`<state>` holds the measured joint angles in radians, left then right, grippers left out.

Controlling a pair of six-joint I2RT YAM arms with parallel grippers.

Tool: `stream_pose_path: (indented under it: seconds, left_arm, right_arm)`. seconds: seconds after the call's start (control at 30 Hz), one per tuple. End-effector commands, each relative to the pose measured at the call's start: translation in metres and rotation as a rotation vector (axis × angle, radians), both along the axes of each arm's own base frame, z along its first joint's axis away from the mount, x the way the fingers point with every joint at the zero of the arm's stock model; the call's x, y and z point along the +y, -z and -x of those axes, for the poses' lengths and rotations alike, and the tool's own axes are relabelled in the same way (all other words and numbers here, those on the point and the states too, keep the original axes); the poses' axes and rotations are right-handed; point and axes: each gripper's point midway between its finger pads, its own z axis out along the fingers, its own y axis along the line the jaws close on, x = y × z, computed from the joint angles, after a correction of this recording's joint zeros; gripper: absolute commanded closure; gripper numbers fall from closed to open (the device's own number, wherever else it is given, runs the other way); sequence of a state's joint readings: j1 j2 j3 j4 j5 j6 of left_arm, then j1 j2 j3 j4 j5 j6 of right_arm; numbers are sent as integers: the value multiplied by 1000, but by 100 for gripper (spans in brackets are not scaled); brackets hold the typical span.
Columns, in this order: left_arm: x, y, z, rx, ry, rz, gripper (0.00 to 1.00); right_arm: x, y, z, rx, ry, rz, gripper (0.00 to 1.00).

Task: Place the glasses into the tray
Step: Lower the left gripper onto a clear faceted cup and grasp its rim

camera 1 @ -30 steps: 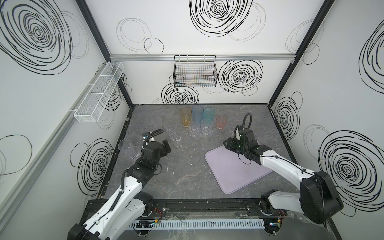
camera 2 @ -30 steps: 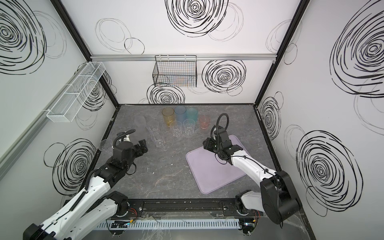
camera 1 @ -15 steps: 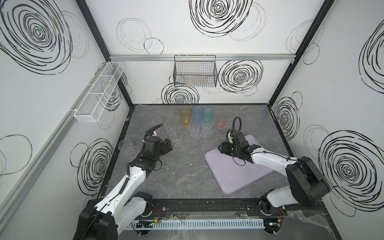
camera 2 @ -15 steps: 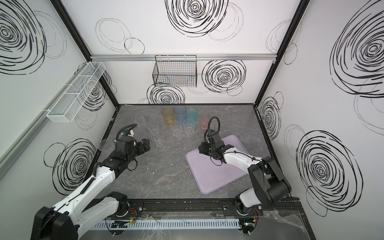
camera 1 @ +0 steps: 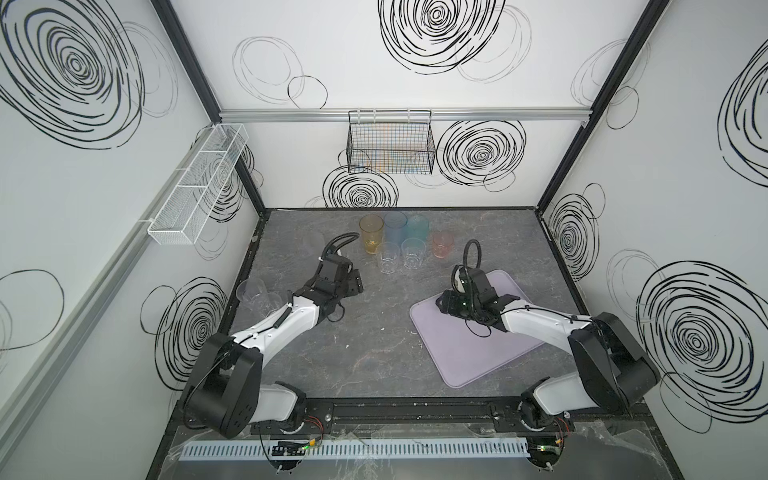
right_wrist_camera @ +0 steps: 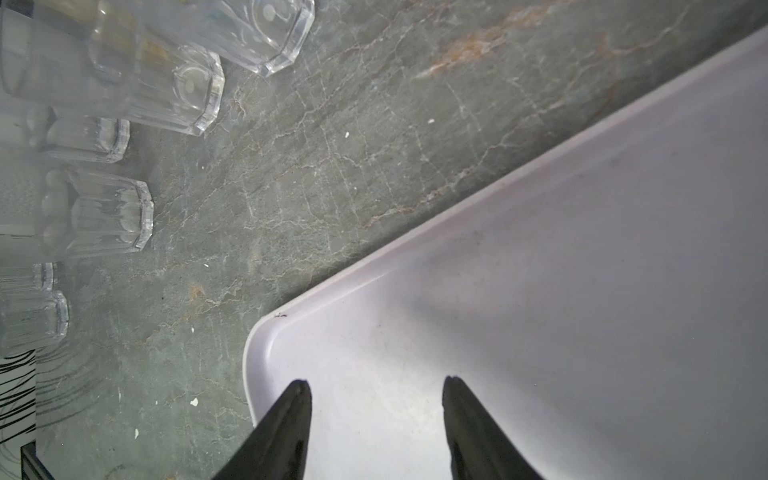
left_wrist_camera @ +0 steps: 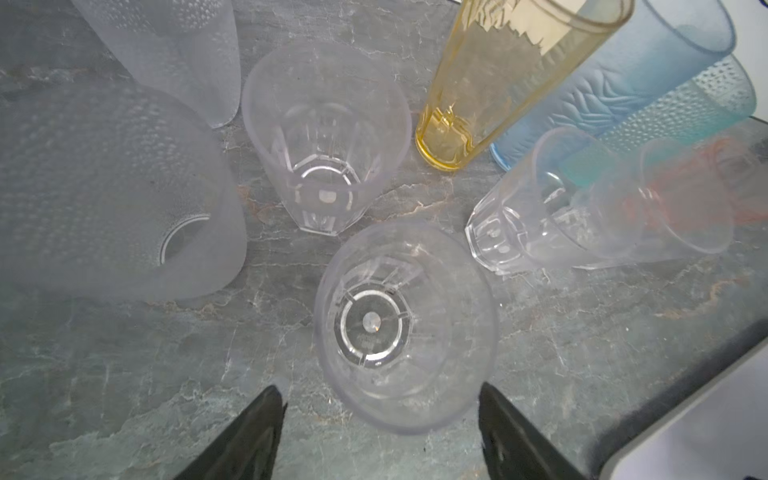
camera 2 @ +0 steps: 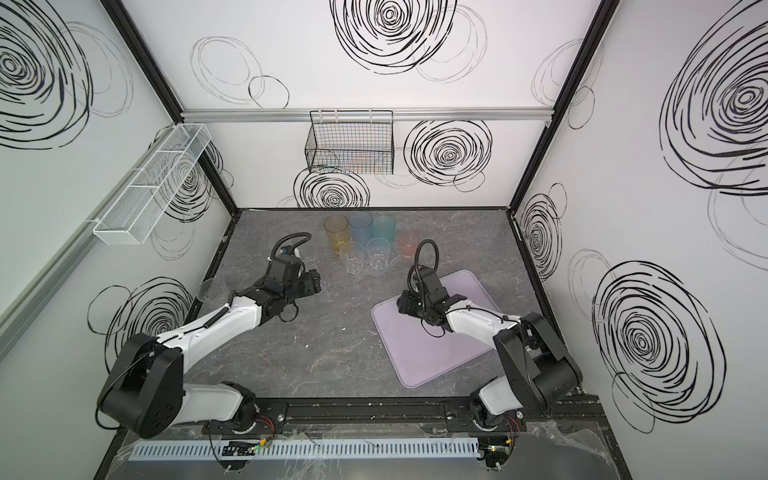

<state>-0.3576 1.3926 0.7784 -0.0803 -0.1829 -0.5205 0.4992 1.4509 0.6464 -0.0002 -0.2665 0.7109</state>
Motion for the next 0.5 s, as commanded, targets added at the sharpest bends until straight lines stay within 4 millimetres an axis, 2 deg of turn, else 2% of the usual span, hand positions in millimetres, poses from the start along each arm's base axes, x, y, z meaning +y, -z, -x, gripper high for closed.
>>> stream_pose_path:
  seconds: [0.0, 0.1, 0.2, 0.47]
  left_arm:
    - [7, -14, -19, -53, -34, -45, 23]
    - [8, -13, -28, -53, -41, -35, 25]
    - [8, -6, -31, -33, -45, -46, 31]
    - [15, 18, -26, 12, -57, -64, 41]
  right_arm:
    - [2, -12, -4, -50, 1, -15, 45]
    - [1, -11, -5, -50, -1, -8, 44]
    - [2, -11, -6, -52, -2, -6, 44]
    - [0, -9, -5, -54, 6, -4, 44]
